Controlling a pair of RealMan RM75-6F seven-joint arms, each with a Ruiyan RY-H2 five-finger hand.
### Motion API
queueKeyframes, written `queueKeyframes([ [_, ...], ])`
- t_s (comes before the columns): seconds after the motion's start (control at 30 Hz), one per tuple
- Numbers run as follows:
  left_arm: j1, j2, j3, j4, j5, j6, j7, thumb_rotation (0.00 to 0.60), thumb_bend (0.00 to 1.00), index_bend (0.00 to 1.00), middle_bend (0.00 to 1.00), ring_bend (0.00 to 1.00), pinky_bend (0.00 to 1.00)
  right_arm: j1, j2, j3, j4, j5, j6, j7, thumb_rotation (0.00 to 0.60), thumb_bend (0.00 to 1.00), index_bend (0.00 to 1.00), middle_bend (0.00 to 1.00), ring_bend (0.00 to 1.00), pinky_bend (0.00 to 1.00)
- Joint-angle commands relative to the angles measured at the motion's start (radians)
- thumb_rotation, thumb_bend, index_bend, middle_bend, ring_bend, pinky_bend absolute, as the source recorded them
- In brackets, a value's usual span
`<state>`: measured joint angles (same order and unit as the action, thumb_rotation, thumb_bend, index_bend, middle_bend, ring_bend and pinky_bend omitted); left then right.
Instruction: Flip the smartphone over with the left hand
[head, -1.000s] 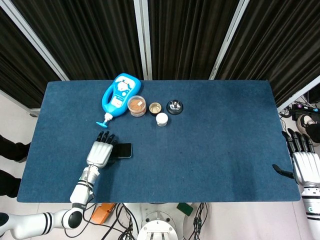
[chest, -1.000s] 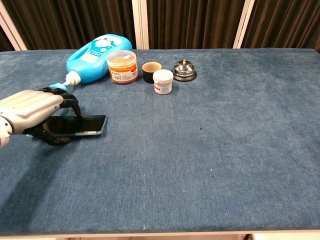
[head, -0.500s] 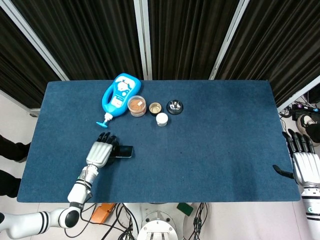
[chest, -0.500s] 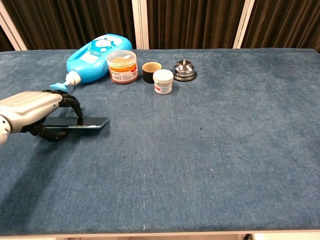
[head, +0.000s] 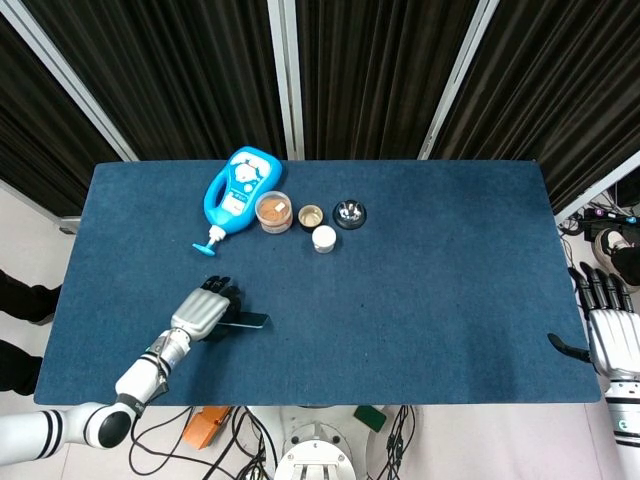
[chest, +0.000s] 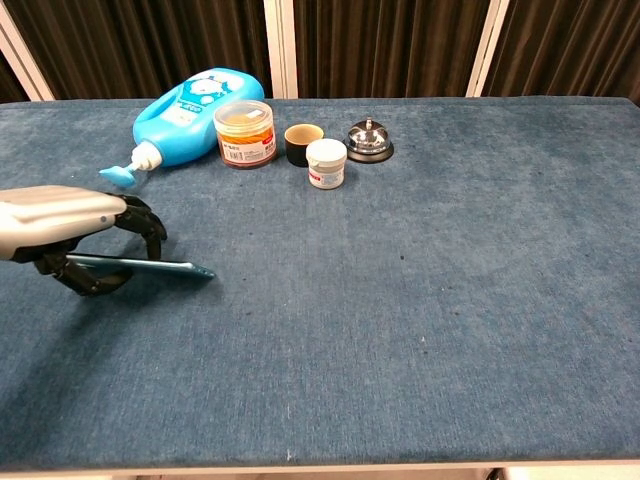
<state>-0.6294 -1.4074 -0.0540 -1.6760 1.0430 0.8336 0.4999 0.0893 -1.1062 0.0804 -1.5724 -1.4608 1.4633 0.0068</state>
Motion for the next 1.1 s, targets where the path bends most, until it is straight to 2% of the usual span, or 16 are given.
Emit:
queueKeyframes([
  [0.03, -0.019, -0.006, -0.005, 0.011, -0.019, -0.006, 0.005, 0.600, 0.50, 0.27, 0.16, 0.00, 0.00, -0.003, 0.002, 0.000, -0.001, 0.000, 0.003, 0.001, 0.600, 0.24, 0.00, 0.07, 0.00, 0.00],
  [0.63, -0.047, 0.023, -0.032, 0.000, -0.019, 0.074, -0.033, 0.600, 0.48, 0.24, 0.16, 0.00, 0.00, -0.010, 0.003, 0.000, 0.003, 0.003, 0.005, 0.011, 0.600, 0.24, 0.00, 0.07, 0.00, 0.00],
  [0.83, 0.030, 0.074, -0.053, -0.061, 0.067, 0.251, -0.108, 0.600, 0.47, 0.24, 0.16, 0.00, 0.00, -0.014, 0.010, 0.003, 0.008, 0.003, 0.012, 0.021, 0.600, 0.24, 0.00, 0.07, 0.00, 0.00],
  [0.93, 0.099, 0.107, -0.062, -0.069, 0.126, 0.390, -0.159, 0.600, 0.45, 0.24, 0.16, 0.01, 0.00, -0.015, 0.015, 0.004, 0.011, 0.001, 0.015, 0.030, 0.600, 0.24, 0.00, 0.07, 0.00, 0.00],
  [1.0, 0.141, 0.125, -0.061, -0.062, 0.164, 0.474, -0.170, 0.600, 0.42, 0.24, 0.16, 0.01, 0.00, -0.015, 0.019, 0.006, 0.015, 0.001, 0.015, 0.039, 0.600, 0.24, 0.00, 0.06, 0.00, 0.00],
  [1.1, 0.209, 0.155, -0.040, -0.035, 0.217, 0.587, -0.170, 0.600, 0.31, 0.21, 0.14, 0.01, 0.00, -0.013, 0.025, 0.008, 0.022, 0.001, 0.010, 0.060, 0.600, 0.24, 0.00, 0.06, 0.00, 0.00],
])
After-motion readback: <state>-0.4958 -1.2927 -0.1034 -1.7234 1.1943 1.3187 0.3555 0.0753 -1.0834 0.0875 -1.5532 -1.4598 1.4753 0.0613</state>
